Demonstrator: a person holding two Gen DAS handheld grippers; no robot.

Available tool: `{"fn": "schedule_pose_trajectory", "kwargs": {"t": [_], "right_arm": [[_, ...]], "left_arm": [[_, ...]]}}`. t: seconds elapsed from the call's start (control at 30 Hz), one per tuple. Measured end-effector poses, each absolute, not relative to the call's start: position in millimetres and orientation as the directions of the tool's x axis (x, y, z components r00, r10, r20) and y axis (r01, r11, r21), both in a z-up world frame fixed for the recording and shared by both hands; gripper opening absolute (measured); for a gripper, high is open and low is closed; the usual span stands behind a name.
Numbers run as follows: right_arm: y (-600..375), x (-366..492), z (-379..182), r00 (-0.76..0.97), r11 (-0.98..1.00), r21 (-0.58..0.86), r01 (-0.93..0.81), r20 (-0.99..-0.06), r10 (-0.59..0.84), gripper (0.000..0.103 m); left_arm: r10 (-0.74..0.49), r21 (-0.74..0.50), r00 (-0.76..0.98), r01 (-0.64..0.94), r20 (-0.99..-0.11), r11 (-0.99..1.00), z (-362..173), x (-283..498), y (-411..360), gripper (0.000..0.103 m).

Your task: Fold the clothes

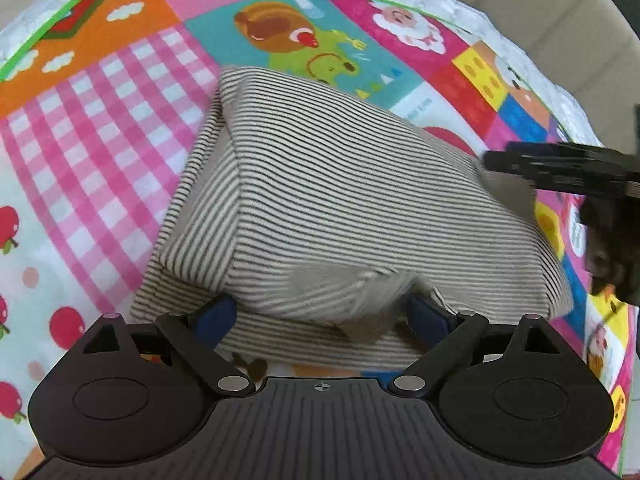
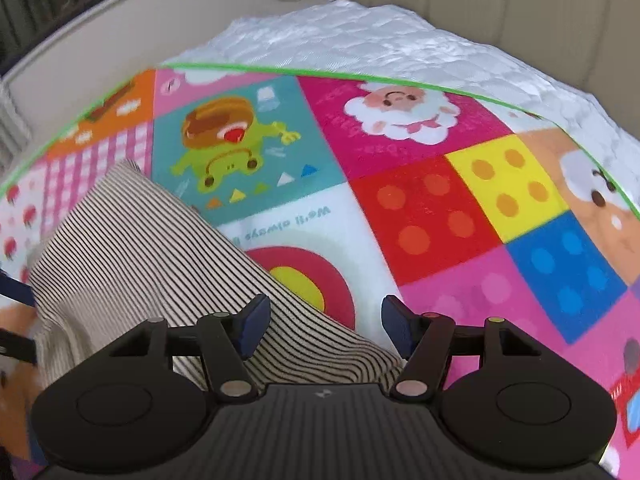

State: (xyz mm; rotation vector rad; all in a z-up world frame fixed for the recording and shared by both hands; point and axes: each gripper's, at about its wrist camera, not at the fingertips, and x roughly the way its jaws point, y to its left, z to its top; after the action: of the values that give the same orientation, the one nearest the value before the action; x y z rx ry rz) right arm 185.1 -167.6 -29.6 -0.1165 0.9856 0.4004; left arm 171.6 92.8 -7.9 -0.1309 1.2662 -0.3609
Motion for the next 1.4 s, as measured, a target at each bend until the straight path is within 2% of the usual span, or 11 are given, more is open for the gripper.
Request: {"fn": "schedule_pose_trajectory", "kwargs": {"t": [0.1, 0.23, 0.33, 0.53, 0.63, 0.77, 0.87, 1.03, 1.2, 1.3, 1.4], "right_arm": [[-167.1, 189.5, -34.2, 0.497, 0.920, 0.065, -0.385, -0.826, 0.267, 0.063], [-168.4, 194.9, -43.3, 0.481, 0.922, 0.051, -0.384, -0.842, 0.247, 0.063], [-173.5, 186.5, -41.6, 0.458, 0.916, 0.062, -0.396, -0.851, 0.256, 0.059], [-187.8, 149.7, -36.7, 0.396, 0.910, 0.147, -0.388, -0.865, 0.308, 0.056], [-187.3, 124.1, -32.8, 0.355, 0.896, 0.205, -0.393, -0.865, 0.354, 0.055], [-172.1, 99.4, -9.5, 0.379, 0.849, 0.182, -0.496, -0.835, 0.400, 0.055], [-160.8, 80.9, 8.0, 0.392, 0.807, 0.159, -0.568, -0.811, 0.435, 0.055], [-142.8, 59.7, 33.1, 0.442, 0.743, 0.079, -0.665, -0.759, 0.477, 0.055], [-115.0, 51.2, -20.2, 0.346, 0.691, 0.017, -0.722, -0.857, 0.382, 0.055], [-107.3, 33.7, -17.6, 0.431, 0.624, -0.122, -0.772, -0.822, 0.373, 0.055], [-97.3, 16.5, -5.3, 0.477, 0.524, -0.224, -0.822, -0.773, 0.418, 0.062]], "left_arm": [[-0.412, -0.385, 0.177, 0.168, -0.894, 0.907, -14.1, 167.5, 91.7, 0.096], [-0.568, -0.565, 0.074, 0.062, -0.819, 0.823, -35.1, 170.8, 92.7, 0.096], [-0.569, -0.569, 0.100, 0.029, -0.816, 0.822, -47.3, 183.0, 93.7, 0.096], [-0.483, -0.474, 0.156, 0.098, -0.861, 0.875, -32.4, 250.0, 85.5, 0.094], [-0.372, -0.332, 0.281, 0.179, -0.885, 0.926, -15.2, 281.5, 75.8, 0.094], [-0.255, -0.106, 0.491, 0.310, -0.833, 0.945, 8.6, 289.3, 66.7, 0.095], [-0.271, -0.072, 0.559, 0.351, -0.783, 0.934, 20.5, 262.5, 67.7, 0.095], [-0.363, -0.116, 0.570, 0.422, -0.737, 0.899, 33.1, 206.5, 74.3, 0.095], [-0.300, -0.079, 0.467, 0.434, -0.832, 0.897, 6.6, 178.7, 68.9, 0.095], [-0.263, -0.057, 0.424, 0.439, -0.867, 0.897, -5.6, 175.0, 70.2, 0.095], [-0.259, -0.081, 0.398, 0.412, -0.880, 0.908, -8.8, 179.5, 77.5, 0.095]]}}
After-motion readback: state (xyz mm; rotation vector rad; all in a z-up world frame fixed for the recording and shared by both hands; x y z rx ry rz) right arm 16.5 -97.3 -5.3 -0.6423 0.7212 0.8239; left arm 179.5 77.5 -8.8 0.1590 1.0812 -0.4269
